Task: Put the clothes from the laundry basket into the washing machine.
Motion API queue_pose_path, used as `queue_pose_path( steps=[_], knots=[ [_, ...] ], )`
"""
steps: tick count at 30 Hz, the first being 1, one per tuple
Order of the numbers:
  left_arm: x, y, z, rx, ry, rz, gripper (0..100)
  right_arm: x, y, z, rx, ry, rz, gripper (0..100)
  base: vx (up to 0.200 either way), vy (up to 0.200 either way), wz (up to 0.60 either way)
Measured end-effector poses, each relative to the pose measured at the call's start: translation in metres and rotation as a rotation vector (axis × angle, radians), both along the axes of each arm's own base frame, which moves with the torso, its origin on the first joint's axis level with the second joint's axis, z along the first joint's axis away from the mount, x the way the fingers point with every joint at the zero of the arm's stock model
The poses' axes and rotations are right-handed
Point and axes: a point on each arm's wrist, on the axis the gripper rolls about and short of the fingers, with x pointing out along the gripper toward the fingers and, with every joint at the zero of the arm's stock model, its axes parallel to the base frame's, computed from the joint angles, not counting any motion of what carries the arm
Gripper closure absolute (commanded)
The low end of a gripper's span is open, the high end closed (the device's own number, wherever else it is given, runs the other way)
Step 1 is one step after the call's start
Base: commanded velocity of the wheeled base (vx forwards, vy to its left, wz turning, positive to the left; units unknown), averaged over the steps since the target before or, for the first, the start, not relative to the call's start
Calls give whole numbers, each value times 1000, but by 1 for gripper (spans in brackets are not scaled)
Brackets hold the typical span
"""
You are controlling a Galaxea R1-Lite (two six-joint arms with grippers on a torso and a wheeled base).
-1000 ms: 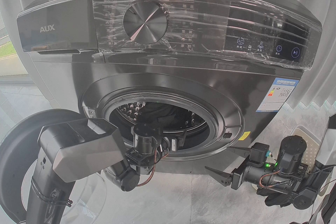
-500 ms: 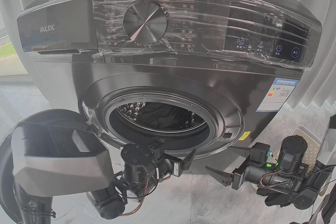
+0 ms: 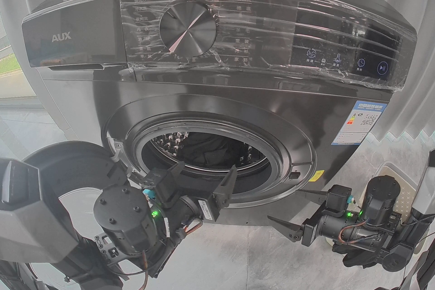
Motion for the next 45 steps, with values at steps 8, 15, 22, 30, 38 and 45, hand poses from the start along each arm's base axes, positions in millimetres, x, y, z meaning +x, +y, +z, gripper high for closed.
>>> queue_pose_path(
  steps=[8,15,22,30,38,45],
  knots=[
    [-8,36,-1,44,30,111,0,-1,-7,12,25,-43,-25,0,0,0,0],
    [-23,76,1,97,45,190,0,0,-27,36,76,-137,-102,0,0,0,0],
    [-36,99,5,102,40,208,0,-6,-49,50,99,-188,-172,0,-57,0,0],
    [-40,108,6,102,39,233,0,-12,-64,62,121,-254,-236,0,-175,0,0],
    [-43,111,10,98,17,232,0,-30,-76,67,122,-279,-249,0,0,0,0],
    [-49,115,21,115,-44,227,0,-38,-85,76,143,-330,-281,0,-200,0,0]
  ],
)
